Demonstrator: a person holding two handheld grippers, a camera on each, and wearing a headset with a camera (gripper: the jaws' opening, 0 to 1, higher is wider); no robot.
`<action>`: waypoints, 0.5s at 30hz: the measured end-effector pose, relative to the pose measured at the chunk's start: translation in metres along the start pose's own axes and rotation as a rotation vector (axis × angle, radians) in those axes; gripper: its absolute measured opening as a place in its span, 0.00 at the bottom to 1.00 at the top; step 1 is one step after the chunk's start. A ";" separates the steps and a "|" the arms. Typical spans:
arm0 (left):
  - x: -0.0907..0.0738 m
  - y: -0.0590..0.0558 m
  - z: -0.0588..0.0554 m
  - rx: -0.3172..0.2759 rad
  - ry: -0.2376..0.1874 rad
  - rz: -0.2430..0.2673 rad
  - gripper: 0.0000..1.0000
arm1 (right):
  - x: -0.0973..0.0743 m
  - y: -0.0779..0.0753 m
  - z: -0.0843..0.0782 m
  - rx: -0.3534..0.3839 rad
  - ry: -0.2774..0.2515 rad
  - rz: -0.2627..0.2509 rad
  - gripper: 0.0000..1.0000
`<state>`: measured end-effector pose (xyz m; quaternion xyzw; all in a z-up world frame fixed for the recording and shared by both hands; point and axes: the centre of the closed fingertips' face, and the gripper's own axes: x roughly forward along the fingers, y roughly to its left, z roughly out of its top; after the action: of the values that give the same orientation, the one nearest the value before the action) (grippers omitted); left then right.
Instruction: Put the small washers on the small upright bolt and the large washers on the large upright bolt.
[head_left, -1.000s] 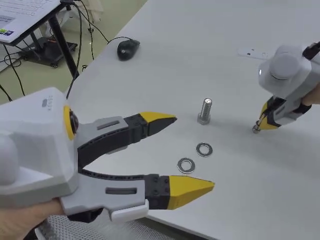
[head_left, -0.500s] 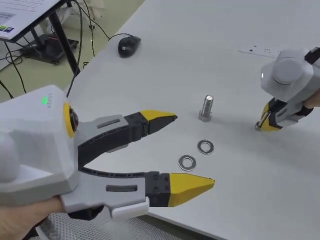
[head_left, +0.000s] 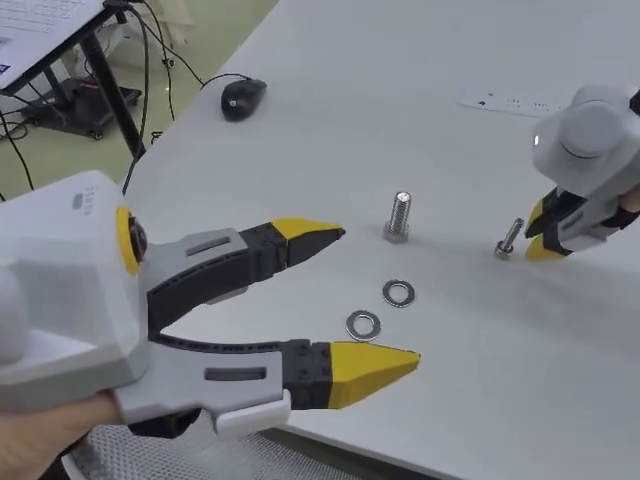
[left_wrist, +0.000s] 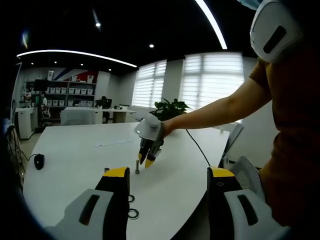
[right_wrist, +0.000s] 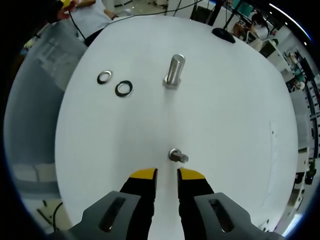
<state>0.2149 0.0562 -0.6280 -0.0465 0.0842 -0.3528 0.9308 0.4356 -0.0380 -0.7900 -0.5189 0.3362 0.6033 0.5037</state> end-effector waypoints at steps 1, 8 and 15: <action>0.000 -0.001 0.000 0.001 0.001 -0.001 0.62 | -0.001 0.003 0.000 0.001 -0.002 0.002 0.17; -0.002 -0.003 -0.001 0.010 0.003 -0.009 0.62 | -0.001 0.034 0.007 0.009 -0.028 0.032 0.17; -0.004 -0.008 0.000 0.021 0.001 -0.014 0.62 | 0.006 0.073 0.039 0.005 -0.104 0.118 0.16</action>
<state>0.2068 0.0529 -0.6258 -0.0370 0.0805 -0.3603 0.9286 0.3547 -0.0202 -0.7952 -0.4651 0.3412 0.6570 0.4854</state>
